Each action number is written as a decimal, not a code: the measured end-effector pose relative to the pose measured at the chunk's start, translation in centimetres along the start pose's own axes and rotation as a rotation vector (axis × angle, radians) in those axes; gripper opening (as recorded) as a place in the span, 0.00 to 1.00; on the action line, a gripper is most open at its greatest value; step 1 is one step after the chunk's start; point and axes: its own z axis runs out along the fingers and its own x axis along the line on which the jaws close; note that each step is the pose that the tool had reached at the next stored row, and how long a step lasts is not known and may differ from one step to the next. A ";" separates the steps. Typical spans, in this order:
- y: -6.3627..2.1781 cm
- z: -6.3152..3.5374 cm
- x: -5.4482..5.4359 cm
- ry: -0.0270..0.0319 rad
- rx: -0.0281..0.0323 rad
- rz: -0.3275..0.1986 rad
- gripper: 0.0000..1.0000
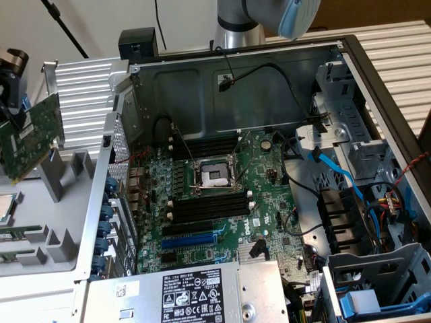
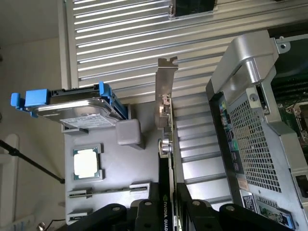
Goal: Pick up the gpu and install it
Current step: 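Pick up the gpu and move the gpu toward the slot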
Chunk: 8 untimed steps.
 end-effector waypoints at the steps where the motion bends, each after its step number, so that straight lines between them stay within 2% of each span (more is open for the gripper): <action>1: 0.08 -0.34 0.0 0.0000 -0.0001 0.000 0.26; 8: 0.59 -2.53 0.1 -0.0001 -0.0002 0.000 0.26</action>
